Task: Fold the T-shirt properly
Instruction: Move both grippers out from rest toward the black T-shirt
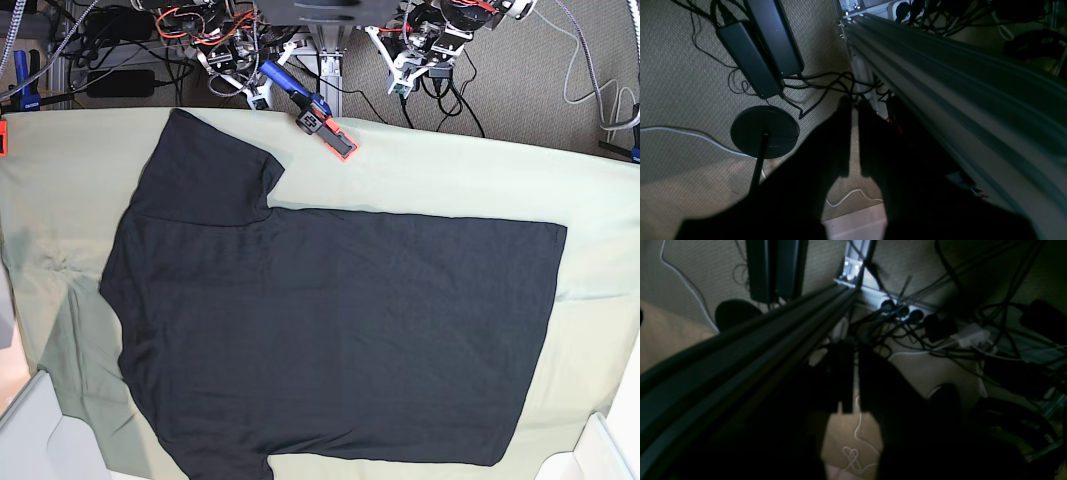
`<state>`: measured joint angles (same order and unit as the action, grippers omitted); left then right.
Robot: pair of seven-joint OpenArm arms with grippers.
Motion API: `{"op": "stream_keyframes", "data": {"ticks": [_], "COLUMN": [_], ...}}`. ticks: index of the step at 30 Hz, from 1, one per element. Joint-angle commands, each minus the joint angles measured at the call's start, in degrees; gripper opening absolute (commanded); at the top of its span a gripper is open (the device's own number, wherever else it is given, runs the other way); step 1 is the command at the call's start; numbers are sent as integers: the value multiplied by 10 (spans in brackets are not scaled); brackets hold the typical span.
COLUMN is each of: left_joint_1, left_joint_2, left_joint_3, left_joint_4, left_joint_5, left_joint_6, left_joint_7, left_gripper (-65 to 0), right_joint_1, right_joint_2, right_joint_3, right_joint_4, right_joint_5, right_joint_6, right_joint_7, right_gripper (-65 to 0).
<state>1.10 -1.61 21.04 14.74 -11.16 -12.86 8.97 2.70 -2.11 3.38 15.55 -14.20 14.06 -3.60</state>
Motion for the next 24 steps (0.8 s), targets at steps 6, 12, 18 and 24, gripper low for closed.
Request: {"op": "stream_keyframes", "data": {"ticks": [6,12,18,24], "left_joint_1": [-1,-2,-2,-2], "left_joint_2": [2,-2,-2,-2], "left_joint_3": [0,0,0,0], "left_joint_4": [10,10,10,10], "left_joint_5": [-2,-1,20,20], "left_joint_6": [2,2,2,2], "left_joint_7": [-3,0,0,0], "left_gripper": [-573,-573,-573,-573], "right_joint_1": [-9,-14,-13,-15], "right_joint_2": [-9,-9,-9,-9], "right_joint_3": [1,1,1,1], "right_joint_4": [5,5,5,5], "right_joint_5": [3,53,73,71], "right_joint_6": [-23,-23,-23,-23], "right_joint_7": [6,7,6,6], "right_gripper": [-609,-609,-609,-609]}}
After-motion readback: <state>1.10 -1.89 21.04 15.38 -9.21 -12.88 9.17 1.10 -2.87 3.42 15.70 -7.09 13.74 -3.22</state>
